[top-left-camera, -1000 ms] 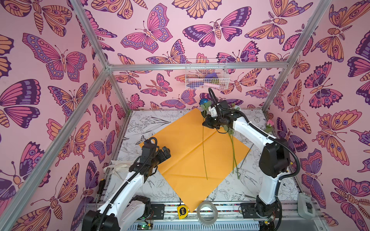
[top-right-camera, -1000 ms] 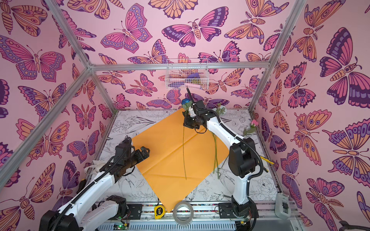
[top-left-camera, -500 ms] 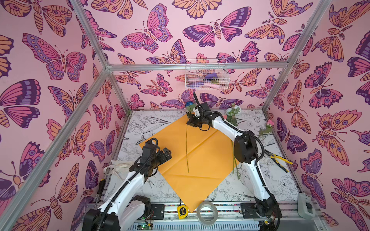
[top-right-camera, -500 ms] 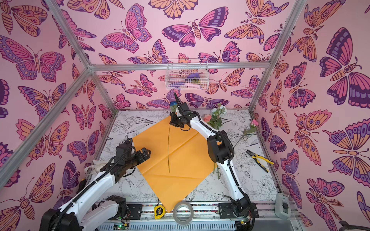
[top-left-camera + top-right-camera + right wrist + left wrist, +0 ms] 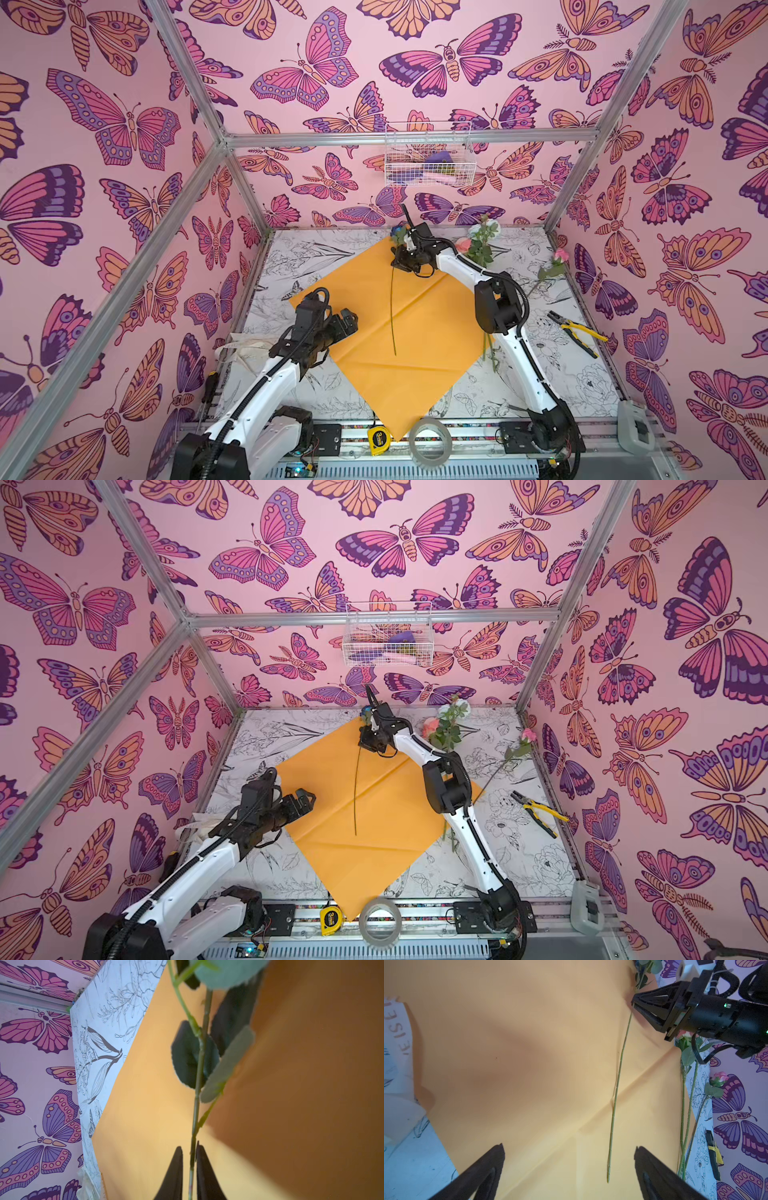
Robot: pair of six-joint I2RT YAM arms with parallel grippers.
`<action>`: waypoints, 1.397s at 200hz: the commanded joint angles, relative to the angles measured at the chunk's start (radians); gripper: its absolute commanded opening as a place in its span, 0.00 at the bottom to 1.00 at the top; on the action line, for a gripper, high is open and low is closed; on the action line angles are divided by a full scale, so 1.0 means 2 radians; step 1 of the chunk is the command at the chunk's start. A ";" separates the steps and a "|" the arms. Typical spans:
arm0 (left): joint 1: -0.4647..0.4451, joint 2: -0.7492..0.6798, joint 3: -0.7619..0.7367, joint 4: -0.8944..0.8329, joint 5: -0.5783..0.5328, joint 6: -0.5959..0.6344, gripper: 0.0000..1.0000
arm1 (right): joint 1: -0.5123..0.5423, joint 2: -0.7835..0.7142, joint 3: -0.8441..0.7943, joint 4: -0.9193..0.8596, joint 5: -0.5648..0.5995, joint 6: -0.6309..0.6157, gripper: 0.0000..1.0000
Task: Tie the bouquet of fake flowers
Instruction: 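Carry the blue rose with the right gripper and lay it on the sheet, then grasp the next rose stem beside the sheet with the right gripper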
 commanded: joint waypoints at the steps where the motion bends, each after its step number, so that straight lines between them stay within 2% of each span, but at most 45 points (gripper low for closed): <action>1: 0.003 -0.005 -0.008 0.012 0.006 0.004 0.99 | -0.002 0.011 0.030 -0.002 0.003 -0.011 0.27; 22: 0.003 -0.009 -0.011 0.013 0.005 0.002 0.99 | -0.004 0.005 0.031 -0.008 0.003 -0.014 0.34; 47: 0.003 -0.014 -0.014 0.014 0.003 0.000 0.99 | -0.007 -0.026 0.018 -0.032 0.013 -0.034 0.35; 64: 0.003 -0.018 -0.015 0.013 0.000 0.001 0.99 | -0.008 -0.068 -0.020 -0.042 0.022 -0.049 0.36; 96: 0.003 -0.026 -0.018 0.013 -0.006 0.003 0.99 | -0.009 -0.177 -0.139 -0.041 0.048 -0.078 0.39; 136: 0.003 -0.030 -0.020 0.012 -0.008 0.005 0.99 | -0.023 -0.324 -0.310 -0.044 0.120 -0.100 0.38; 185: 0.003 -0.025 -0.024 0.010 -0.020 0.005 0.99 | -0.102 -0.451 -0.479 -0.053 0.175 -0.101 0.36; 217: 0.003 -0.017 -0.019 0.010 -0.023 0.001 0.99 | -0.158 -0.462 -0.523 -0.057 0.160 -0.121 0.35; 279: 0.003 -0.025 -0.025 0.010 -0.025 -0.012 0.99 | -0.199 -0.386 -0.488 -0.080 0.165 -0.167 0.36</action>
